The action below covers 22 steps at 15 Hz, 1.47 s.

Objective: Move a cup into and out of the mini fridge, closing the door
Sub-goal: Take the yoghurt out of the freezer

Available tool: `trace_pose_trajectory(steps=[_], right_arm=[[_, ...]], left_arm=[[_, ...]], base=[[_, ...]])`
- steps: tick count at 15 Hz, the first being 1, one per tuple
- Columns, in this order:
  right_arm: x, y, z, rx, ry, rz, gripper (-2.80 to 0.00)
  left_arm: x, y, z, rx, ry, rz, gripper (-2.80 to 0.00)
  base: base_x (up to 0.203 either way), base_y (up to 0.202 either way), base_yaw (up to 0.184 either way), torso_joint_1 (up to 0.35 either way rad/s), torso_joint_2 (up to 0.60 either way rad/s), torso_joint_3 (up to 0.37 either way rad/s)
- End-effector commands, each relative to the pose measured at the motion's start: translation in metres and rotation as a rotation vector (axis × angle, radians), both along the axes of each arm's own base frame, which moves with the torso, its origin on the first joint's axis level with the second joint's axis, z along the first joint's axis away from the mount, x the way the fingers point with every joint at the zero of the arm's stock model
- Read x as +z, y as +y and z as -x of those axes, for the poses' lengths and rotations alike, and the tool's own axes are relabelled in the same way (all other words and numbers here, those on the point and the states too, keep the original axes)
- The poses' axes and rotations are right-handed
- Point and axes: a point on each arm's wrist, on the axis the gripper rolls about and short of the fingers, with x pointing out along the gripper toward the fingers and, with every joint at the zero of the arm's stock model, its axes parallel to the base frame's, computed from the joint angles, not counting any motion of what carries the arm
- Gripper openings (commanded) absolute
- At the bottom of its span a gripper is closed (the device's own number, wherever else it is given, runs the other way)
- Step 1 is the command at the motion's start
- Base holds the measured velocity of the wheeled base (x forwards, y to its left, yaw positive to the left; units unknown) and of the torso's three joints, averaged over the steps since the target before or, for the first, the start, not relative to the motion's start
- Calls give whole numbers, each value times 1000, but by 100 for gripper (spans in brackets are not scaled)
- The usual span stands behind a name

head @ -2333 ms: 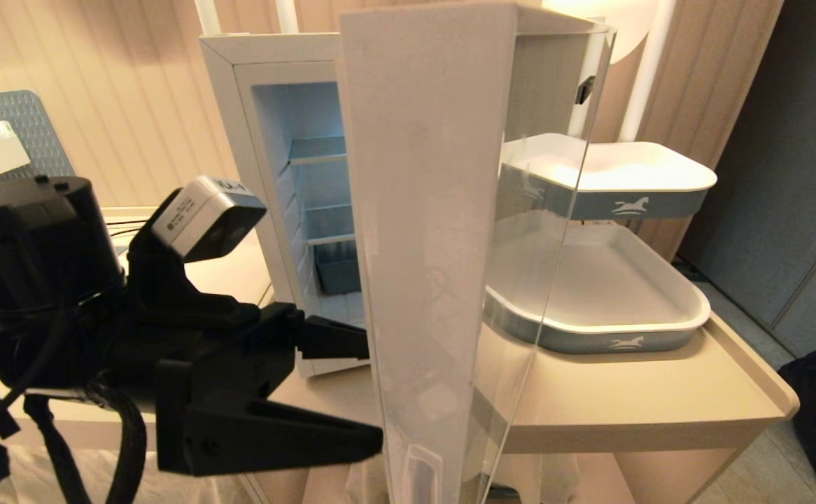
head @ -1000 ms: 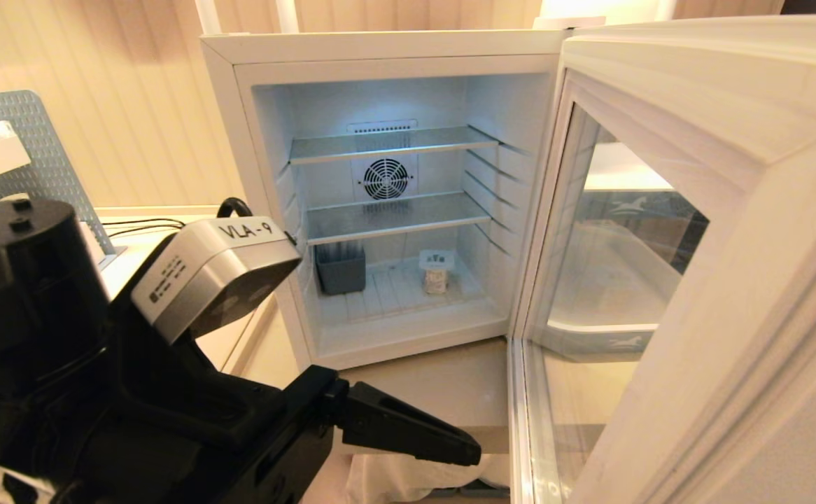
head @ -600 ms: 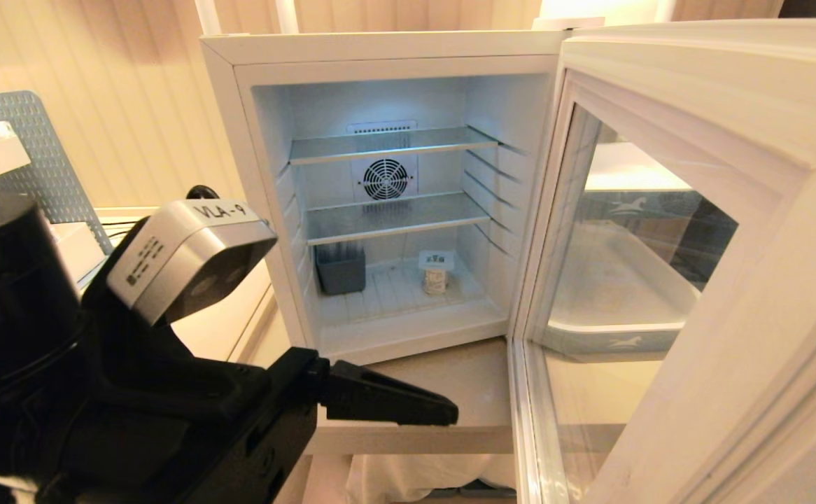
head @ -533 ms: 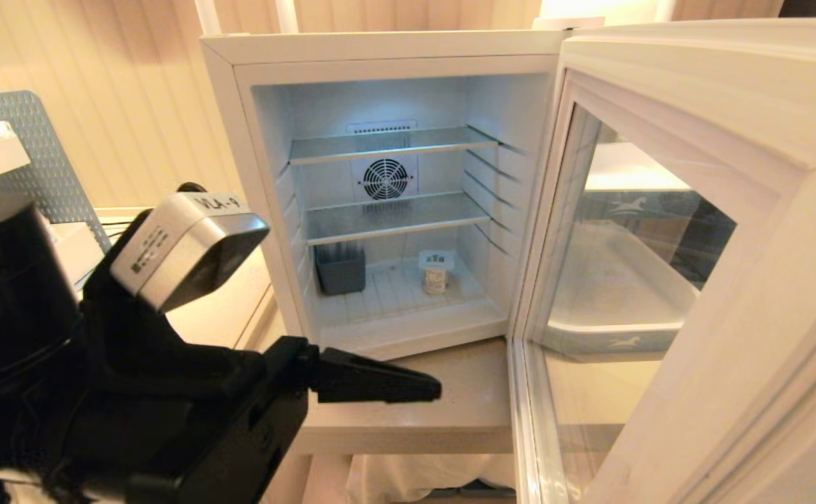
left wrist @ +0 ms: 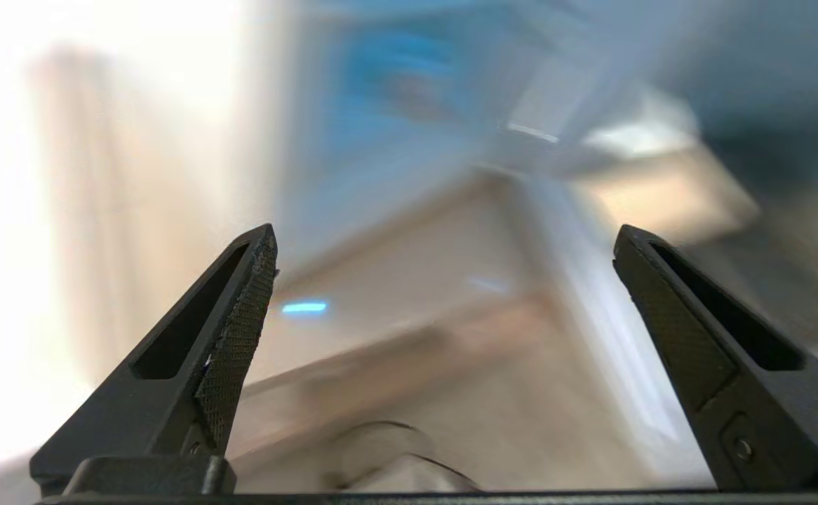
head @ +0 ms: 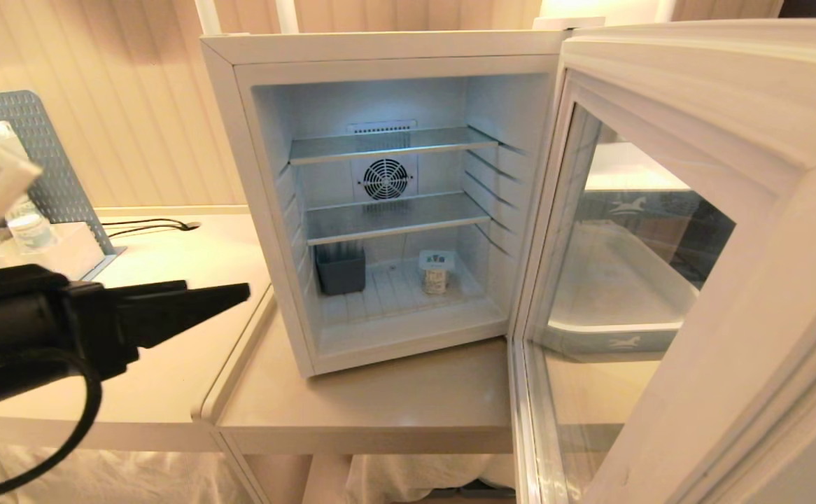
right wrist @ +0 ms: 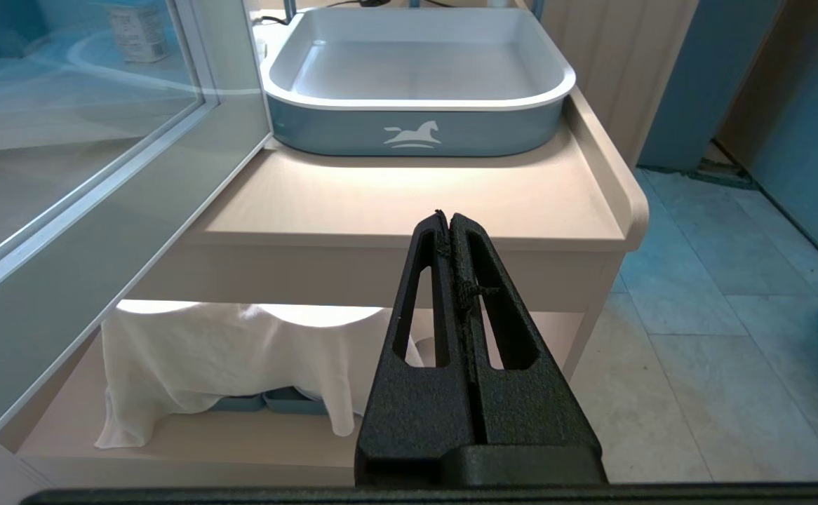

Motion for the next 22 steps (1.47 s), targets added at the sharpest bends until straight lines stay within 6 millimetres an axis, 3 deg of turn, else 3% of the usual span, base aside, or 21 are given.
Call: trace_pose_trajectory(steps=[1, 6, 8, 10, 11, 13, 16, 17, 19, 21, 22], right_arm=[[0, 0, 0, 1, 0, 1, -280], [0, 0, 0, 1, 0, -1, -280], [0, 0, 0, 1, 0, -1, -280], [0, 0, 0, 1, 0, -1, -280], [0, 0, 0, 0, 0, -1, -280], [0, 0, 0, 0, 1, -1, -280], [0, 0, 0, 0, 1, -1, -280], [0, 0, 0, 0, 1, -1, -280], [0, 0, 0, 1, 0, -1, -280], [0, 0, 0, 1, 1, 1, -280], [0, 0, 0, 1, 0, 1, -280]], left_arm=[[18, 27, 56, 218, -109, 2, 0], [18, 67, 195, 483, -122, -30, 0], [23, 58, 232, 651, -164, -28, 0], [11, 38, 273, 658, -210, -61, 0], [3, 30, 283, 584, -222, -85, 0], [-1, 26, 287, 598, -218, -148, 0], [2, 49, 287, 499, -273, -141, 0], [-8, 52, 287, 511, -267, -150, -280], [-31, 52, 293, 533, -287, -182, -280], [-68, 52, 300, 535, -317, -215, -280], [-83, 52, 286, 533, -286, -232, -280]], base=[[0, 0, 0, 0, 0, 0], [0, 0, 0, 0, 0, 0], [0, 0, 0, 0, 0, 0], [0, 0, 0, 0, 0, 0], [0, 0, 0, 0, 0, 0], [0, 0, 0, 0, 0, 0], [0, 0, 0, 0, 0, 0], [0, 0, 0, 0, 0, 0], [0, 0, 0, 0, 0, 0], [0, 0, 0, 0, 0, 0], [0, 0, 0, 0, 0, 0]])
